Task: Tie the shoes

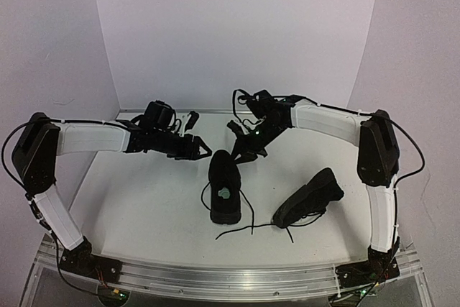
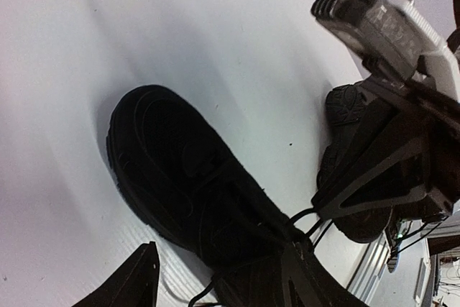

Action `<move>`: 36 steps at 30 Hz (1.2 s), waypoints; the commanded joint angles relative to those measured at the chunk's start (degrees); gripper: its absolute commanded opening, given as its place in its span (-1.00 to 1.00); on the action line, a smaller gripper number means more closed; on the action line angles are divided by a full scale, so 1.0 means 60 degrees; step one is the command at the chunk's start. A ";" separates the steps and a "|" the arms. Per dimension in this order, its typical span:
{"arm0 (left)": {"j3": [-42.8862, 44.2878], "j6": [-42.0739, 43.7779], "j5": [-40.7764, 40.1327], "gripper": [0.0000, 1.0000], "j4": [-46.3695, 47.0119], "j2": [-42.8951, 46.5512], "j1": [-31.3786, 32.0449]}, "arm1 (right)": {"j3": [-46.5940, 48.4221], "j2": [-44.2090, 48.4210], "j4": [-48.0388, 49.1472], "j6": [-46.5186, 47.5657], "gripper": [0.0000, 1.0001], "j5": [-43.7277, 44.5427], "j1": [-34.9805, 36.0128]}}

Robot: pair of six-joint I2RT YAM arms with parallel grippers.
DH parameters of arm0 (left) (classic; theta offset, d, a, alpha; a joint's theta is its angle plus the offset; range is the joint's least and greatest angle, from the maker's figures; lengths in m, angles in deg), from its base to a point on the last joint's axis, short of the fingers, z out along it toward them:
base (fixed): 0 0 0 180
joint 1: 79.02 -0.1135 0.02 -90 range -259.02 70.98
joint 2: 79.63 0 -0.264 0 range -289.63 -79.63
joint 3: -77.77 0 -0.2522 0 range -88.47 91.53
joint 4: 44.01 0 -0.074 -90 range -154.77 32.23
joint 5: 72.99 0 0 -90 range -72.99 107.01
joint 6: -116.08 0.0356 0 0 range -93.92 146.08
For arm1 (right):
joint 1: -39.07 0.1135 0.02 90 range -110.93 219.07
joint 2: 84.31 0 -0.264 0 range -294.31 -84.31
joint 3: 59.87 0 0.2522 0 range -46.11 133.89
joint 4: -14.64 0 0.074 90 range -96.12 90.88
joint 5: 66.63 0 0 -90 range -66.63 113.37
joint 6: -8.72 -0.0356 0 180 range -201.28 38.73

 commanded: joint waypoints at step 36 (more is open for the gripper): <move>0.1917 -0.0984 0.1758 0.15 0.0372 -0.2106 0.0041 | -0.0476 0.0784 0.0769 -0.0329 -1.00 -0.0122 -0.0009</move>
